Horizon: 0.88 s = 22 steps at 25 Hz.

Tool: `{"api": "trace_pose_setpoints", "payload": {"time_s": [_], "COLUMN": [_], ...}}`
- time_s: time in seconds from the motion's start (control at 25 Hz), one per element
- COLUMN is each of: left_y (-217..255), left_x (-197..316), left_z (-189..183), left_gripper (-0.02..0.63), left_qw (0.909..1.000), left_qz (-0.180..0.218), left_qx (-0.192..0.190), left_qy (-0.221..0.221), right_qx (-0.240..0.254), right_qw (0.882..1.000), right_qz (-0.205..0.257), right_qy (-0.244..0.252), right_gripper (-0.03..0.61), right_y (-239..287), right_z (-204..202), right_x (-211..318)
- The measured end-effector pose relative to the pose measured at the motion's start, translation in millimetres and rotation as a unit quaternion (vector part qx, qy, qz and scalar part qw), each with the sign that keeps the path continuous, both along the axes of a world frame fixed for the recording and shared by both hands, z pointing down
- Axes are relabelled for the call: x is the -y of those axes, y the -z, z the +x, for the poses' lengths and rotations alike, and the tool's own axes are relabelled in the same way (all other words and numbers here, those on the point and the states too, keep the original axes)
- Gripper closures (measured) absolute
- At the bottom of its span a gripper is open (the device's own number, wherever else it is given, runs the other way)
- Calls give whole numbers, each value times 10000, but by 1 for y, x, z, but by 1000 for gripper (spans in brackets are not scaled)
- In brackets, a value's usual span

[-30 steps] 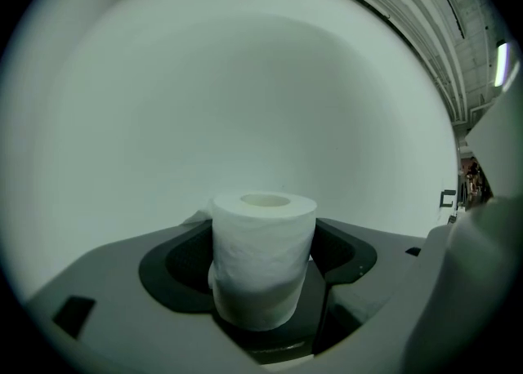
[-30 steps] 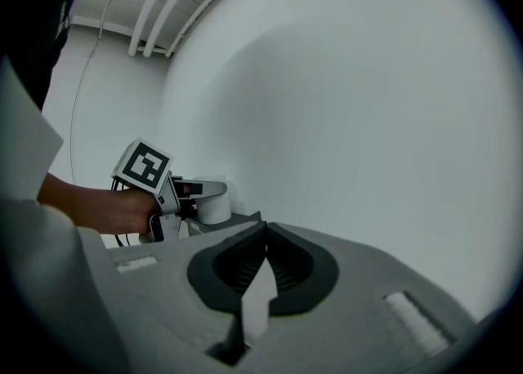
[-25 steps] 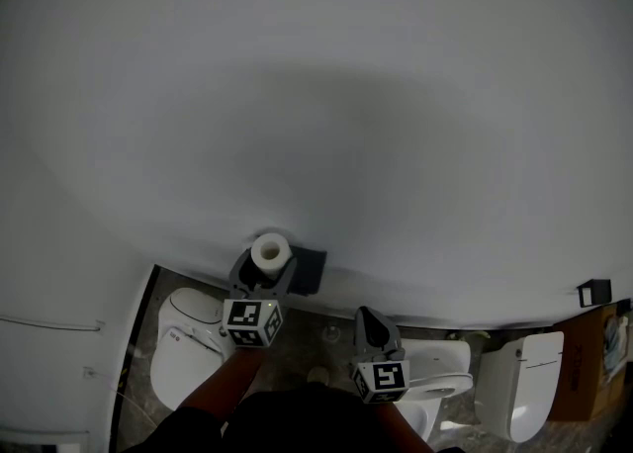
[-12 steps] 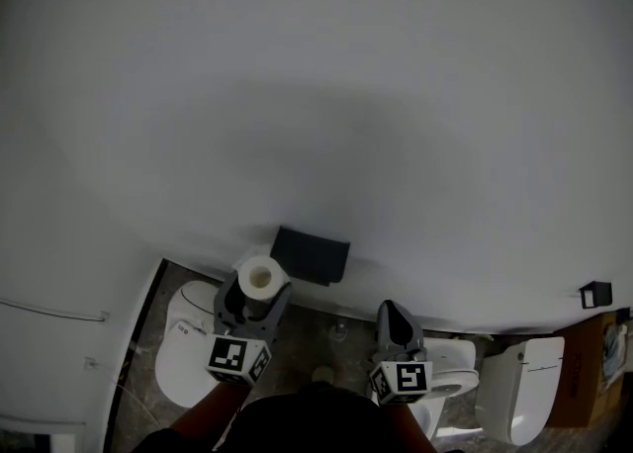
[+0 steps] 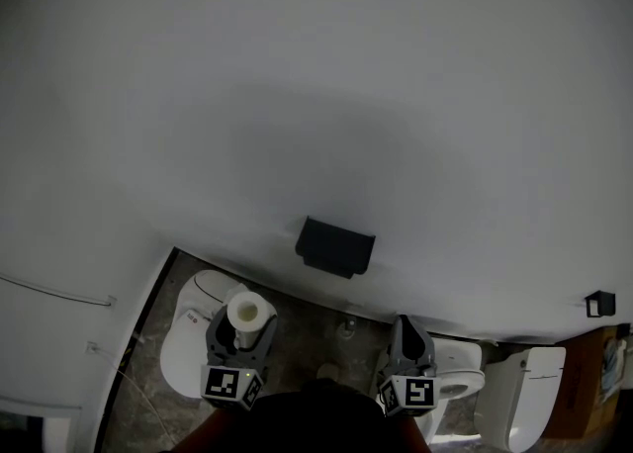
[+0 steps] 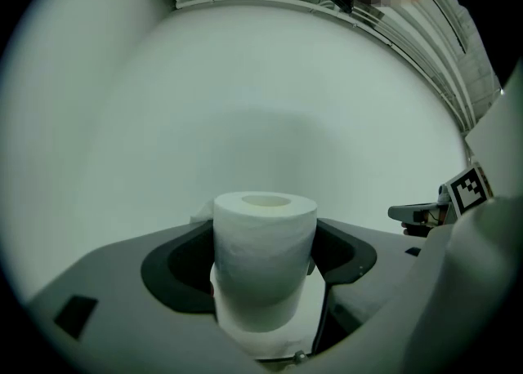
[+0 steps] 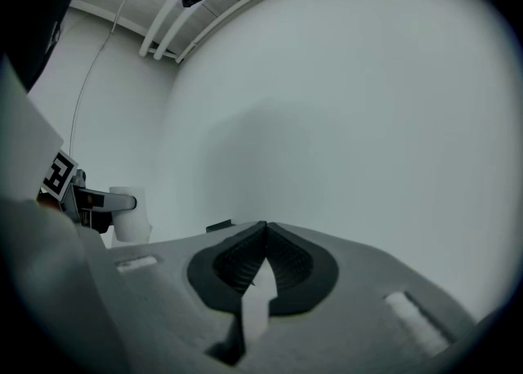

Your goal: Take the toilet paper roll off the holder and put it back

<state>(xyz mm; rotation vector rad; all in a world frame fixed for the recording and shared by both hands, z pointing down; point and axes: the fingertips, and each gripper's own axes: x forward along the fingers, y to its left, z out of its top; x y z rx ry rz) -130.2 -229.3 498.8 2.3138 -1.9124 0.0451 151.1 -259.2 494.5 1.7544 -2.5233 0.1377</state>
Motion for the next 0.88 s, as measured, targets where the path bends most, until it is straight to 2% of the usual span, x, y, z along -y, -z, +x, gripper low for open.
{"api": "trace_pose_setpoints", "payload": {"time_s": [0.2, 0.36, 0.52, 0.64, 0.88], "left_y": [2, 5, 18, 30, 48], "left_x": [-8, -11, -1, 13, 68], "left_z": [-13, -10, 4, 17, 38], "left_gripper": [250, 250, 250, 250, 250], "left_qw": [10000, 9998, 9979, 9958, 9937], "left_qz": [19, 83, 239, 409, 578], "left_qx": [-68, -76, -253, -197, -125], "left_qy": [41, -173, -540, -790, -956], "right_qx": [-48, -81, -70, 36, 77], "right_qw": [9999, 9996, 9997, 9997, 9994], "right_qz": [104, 255, 214, 224, 252], "right_qy": [3, -30, -85, -124, -202], "right_gripper": [580, 580, 580, 580, 580], "right_y": [6, 12, 9, 7, 14], "right_z": [-11, -22, -31, -35, -40], "right_x": [-9, -21, -31, -38, -41]}}
